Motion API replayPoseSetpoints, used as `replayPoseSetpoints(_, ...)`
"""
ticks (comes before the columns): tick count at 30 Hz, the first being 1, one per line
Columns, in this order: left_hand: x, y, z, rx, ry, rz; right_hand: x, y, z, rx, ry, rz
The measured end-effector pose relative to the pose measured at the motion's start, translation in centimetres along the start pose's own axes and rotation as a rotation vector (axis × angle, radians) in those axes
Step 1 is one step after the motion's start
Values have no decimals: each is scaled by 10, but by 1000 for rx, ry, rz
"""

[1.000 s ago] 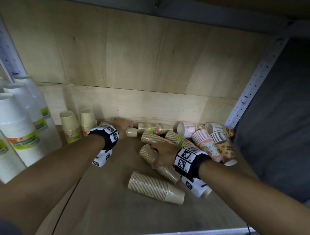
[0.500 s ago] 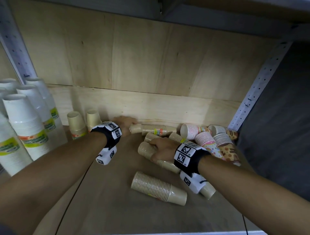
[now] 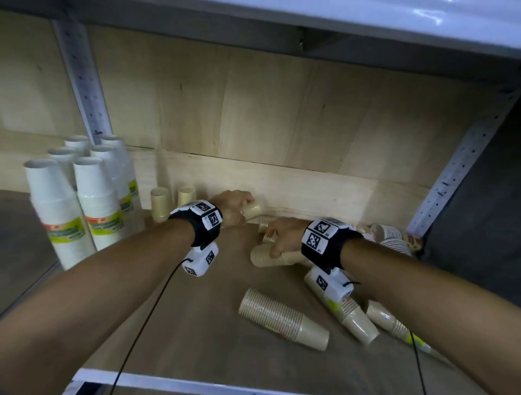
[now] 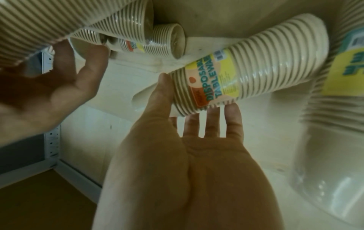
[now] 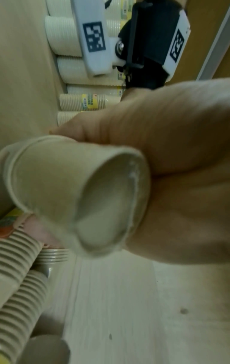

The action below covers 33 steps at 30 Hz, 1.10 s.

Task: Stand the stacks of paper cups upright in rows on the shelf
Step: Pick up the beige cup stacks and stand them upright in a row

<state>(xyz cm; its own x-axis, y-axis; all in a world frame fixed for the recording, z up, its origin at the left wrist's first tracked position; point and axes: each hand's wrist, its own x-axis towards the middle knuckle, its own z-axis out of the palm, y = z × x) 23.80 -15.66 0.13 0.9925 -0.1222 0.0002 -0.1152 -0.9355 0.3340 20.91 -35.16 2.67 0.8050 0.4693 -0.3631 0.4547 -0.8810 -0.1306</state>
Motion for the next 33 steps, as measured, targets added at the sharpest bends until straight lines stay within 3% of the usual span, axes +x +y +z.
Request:
replayPoseSetpoints(7,-19,3,-6,-107,51,-51,16,-8,-13,9,-18,20)
replayPoseSetpoints(15,-40,11,-6,-326,39,-72,24,-18,-22,62,112,29)
replayPoseSetpoints(22,-51,12,-4,-432,33,-109,18,-30,-36,58,143,9)
replayPoseSetpoints(33,-52,22,-24,-487,84,-146,8,-36,-40,73,208,-18)
